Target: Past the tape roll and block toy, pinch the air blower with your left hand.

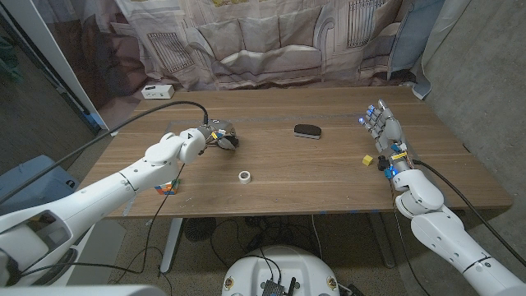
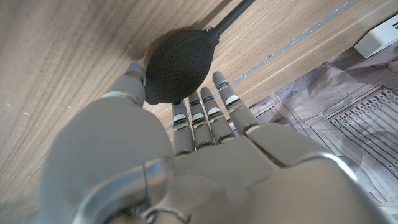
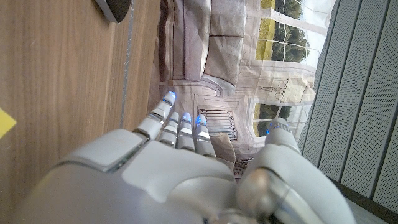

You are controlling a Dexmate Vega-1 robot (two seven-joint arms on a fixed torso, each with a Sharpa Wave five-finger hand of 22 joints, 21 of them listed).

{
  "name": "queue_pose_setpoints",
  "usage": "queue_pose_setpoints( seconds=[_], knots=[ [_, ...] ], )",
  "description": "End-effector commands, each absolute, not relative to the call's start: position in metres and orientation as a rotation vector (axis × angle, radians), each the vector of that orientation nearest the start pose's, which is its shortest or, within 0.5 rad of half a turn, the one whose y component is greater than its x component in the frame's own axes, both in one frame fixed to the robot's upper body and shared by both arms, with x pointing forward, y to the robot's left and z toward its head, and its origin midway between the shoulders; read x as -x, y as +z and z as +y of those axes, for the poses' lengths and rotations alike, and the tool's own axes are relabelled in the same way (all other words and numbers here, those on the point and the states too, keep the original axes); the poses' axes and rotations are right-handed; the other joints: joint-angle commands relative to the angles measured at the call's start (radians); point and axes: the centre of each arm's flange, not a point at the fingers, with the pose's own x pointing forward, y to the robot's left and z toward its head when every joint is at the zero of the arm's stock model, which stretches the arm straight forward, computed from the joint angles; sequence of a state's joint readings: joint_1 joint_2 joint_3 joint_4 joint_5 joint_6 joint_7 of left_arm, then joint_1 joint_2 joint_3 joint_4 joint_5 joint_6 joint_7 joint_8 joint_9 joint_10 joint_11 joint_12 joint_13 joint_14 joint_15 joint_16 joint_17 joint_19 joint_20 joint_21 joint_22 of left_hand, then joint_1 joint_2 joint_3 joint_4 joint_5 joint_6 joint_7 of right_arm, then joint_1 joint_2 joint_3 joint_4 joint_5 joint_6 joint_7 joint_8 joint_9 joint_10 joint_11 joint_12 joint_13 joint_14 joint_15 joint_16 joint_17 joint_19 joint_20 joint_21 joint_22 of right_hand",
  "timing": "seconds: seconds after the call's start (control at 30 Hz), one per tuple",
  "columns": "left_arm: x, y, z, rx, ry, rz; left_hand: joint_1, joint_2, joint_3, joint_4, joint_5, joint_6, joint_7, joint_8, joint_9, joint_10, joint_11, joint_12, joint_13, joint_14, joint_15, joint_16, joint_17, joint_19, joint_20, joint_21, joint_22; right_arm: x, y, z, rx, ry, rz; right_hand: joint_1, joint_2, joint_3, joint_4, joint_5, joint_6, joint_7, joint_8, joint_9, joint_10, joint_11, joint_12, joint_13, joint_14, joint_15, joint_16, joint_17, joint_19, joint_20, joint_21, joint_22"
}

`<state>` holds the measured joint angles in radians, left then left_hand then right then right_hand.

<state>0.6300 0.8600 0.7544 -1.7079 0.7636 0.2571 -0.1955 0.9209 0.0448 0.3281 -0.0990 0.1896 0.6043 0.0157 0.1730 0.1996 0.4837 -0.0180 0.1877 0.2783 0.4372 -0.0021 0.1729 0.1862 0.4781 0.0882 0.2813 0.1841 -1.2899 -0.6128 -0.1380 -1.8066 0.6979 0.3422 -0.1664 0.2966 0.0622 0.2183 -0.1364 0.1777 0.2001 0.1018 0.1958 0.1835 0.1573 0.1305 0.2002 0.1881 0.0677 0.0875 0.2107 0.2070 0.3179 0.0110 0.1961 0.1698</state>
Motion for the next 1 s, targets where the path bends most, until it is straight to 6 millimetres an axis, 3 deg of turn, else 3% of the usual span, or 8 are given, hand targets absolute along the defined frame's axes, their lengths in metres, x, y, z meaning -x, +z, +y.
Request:
queue_pose_setpoints(
  seconds=[0.03, 0.2, 0.47, 0.67, 1.0],
  knots=[
    [-0.626, 0.017, 0.240, -1.789, 0.018, -0.430, -0.014, 0.002, -0.009, 0.000, 0.003, -0.026, -0.006, -0.002, 0.001, -0.020, -0.001, -0.003, 0.001, -0.019, 0.004, 0.000, 0.000, -0.014, 0.005, -0.007, 0.003, -0.530, -0.050, -0.321, -0.167, 0.099, -0.706, 0.004, 0.002, -0.002, 0.000, -0.001, 0.007, 0.000, 0.000, 0.004, 0.009, -0.001, 0.000, 0.003, 0.005, 0.002, -0.001, 0.004, 0.009, -0.001, 0.000, 0.003],
    [-0.625, 0.016, 0.240, -1.789, 0.024, -0.429, -0.028, 0.005, -0.017, 0.000, 0.004, -0.079, -0.018, -0.005, 0.001, -0.052, 0.003, -0.002, -0.001, -0.049, 0.008, 0.001, -0.001, -0.034, 0.026, -0.019, 0.003, -0.531, -0.049, -0.321, -0.165, 0.103, -0.707, 0.004, 0.002, -0.003, 0.000, -0.001, 0.008, -0.001, 0.000, 0.004, 0.010, -0.002, 0.000, 0.003, 0.005, 0.001, -0.001, 0.004, 0.010, 0.000, 0.001, 0.004],
    [-0.622, 0.021, 0.241, -1.765, 0.049, -0.432, -0.048, 0.007, -0.026, -0.002, 0.005, -0.186, -0.013, -0.010, -0.001, -0.097, 0.010, 0.001, -0.005, -0.085, 0.019, 0.003, -0.003, -0.063, 0.038, -0.037, 0.004, -0.533, -0.049, -0.321, -0.169, 0.103, -0.704, 0.005, 0.002, -0.003, 0.000, -0.002, 0.010, -0.003, 0.000, 0.004, 0.011, -0.002, 0.000, 0.003, 0.007, 0.000, 0.000, 0.004, 0.012, 0.000, 0.001, 0.004],
    [-0.619, 0.026, 0.243, -1.735, 0.064, -0.443, -0.084, 0.013, -0.037, 0.011, 0.004, -0.248, -0.006, -0.006, -0.003, -0.133, 0.025, 0.001, -0.009, -0.112, 0.029, 0.005, -0.001, -0.087, 0.040, -0.050, 0.005, -0.533, -0.049, -0.321, -0.169, 0.101, -0.704, 0.005, 0.002, -0.004, 0.000, -0.002, 0.013, -0.002, 0.001, 0.004, 0.016, 0.000, 0.001, 0.003, 0.009, 0.001, 0.000, 0.004, 0.014, 0.001, 0.002, 0.004],
    [-0.616, 0.028, 0.245, -1.719, 0.081, -0.461, -0.139, 0.025, -0.052, 0.036, 0.001, -0.286, -0.012, 0.002, -0.005, -0.163, 0.024, 0.005, -0.013, -0.150, 0.037, 0.004, 0.002, -0.126, 0.049, -0.067, 0.005, -0.535, -0.049, -0.320, -0.172, 0.106, -0.704, 0.005, 0.002, -0.005, 0.000, -0.001, 0.014, -0.004, 0.001, 0.004, 0.016, -0.002, 0.000, 0.003, 0.009, 0.000, 0.000, 0.004, 0.014, 0.000, 0.001, 0.004]
  ],
)
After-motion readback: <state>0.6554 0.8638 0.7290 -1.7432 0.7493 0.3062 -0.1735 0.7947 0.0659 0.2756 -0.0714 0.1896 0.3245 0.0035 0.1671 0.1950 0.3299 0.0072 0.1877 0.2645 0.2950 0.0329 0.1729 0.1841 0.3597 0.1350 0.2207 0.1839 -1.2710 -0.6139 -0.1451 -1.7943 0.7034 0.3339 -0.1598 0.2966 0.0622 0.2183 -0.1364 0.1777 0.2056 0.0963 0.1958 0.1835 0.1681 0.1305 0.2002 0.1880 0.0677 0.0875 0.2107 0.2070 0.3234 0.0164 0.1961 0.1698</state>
